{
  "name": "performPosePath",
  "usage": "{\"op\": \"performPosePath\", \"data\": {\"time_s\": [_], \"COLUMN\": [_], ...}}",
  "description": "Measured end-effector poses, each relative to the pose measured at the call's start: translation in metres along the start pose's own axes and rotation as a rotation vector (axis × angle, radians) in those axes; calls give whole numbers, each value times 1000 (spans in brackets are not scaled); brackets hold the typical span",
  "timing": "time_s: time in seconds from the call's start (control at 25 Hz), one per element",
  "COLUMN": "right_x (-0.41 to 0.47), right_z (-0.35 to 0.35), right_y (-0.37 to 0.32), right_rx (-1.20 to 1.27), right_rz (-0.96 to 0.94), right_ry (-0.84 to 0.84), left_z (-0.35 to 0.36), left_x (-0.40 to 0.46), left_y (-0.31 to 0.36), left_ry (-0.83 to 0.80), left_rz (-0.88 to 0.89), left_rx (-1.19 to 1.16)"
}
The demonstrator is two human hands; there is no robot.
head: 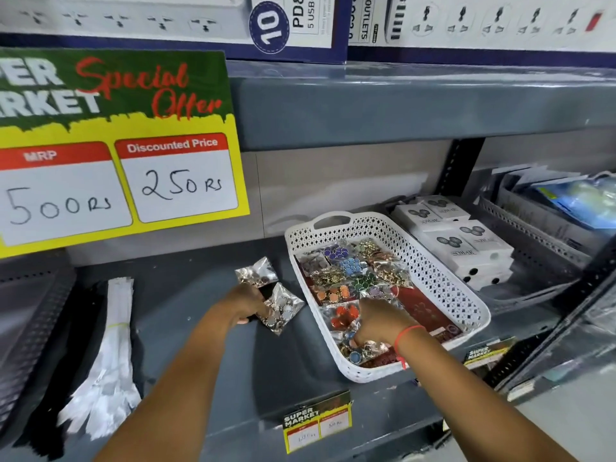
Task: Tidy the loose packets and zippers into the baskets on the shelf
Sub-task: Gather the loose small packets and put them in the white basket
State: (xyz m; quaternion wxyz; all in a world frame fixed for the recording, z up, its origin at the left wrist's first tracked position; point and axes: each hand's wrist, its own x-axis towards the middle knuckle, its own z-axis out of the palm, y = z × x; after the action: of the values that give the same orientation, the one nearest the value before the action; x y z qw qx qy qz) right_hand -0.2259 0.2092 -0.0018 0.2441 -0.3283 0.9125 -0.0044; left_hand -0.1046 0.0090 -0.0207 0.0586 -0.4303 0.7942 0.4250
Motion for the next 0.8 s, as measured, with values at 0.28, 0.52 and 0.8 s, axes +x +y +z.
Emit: {"op": "performPosePath", "data": {"time_s": [0.28, 0.52, 0.8], "right_x": [-6, -3, 7], "right_z": [-41, -62, -79], "right_y": [-13, -28, 53], "right_rx": [747, 1103, 1248], "right_rz": [-203, -339, -95], "right_ry": [170, 73, 75], "left_z": [-32, -22, 12], "left_x": [-33, -68, -44], "left_y": [46, 114, 118], "left_ry": [17, 262, 47], "left_rz": [182, 373, 298], "left_rx": [-241, 162, -203]}}
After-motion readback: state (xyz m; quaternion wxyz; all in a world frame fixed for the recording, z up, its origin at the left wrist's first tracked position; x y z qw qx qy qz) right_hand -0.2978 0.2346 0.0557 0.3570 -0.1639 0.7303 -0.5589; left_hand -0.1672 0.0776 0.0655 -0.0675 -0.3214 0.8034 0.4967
